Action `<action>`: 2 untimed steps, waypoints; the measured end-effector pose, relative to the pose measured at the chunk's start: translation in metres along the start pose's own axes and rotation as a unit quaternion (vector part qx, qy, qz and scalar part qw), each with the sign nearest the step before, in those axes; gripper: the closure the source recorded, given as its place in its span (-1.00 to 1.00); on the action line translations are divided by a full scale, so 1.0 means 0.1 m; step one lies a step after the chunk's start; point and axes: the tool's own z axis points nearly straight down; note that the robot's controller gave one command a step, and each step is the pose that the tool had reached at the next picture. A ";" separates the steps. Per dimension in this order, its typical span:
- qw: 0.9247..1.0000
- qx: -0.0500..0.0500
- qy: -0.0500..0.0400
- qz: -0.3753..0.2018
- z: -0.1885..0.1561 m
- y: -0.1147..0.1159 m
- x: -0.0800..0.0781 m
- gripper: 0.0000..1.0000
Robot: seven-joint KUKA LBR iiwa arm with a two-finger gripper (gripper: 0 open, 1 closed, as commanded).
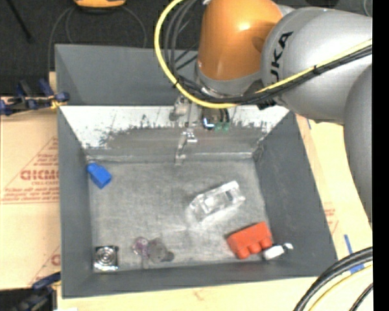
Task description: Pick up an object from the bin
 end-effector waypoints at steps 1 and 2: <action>0.999 0.002 0.006 -0.036 0.98 0.65 0.84 -1.00; 1.000 0.003 0.001 -0.007 1.19 -0.18 0.56 -1.00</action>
Offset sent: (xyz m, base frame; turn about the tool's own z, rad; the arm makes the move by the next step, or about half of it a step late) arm -0.0801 0.0630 -0.0945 -0.0641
